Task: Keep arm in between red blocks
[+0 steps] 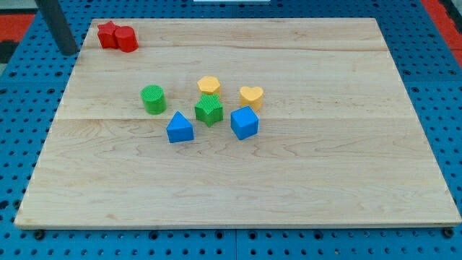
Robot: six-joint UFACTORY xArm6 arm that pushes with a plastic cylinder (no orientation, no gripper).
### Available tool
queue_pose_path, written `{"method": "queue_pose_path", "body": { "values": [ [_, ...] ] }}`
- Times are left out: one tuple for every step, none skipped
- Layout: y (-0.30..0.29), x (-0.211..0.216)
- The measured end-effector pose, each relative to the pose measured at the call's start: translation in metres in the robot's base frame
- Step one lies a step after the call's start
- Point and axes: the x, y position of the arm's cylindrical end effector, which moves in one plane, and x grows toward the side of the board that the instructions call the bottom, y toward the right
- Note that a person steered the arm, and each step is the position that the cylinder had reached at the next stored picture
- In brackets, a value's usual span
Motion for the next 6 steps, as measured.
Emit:
{"method": "queue_pose_path", "body": {
  "values": [
    [0.000, -0.008],
    [0.020, -0.036],
    [0.035, -0.052],
    [0.077, -0.053],
    [0.130, -0.033],
    [0.177, -0.008]
  ]
}}
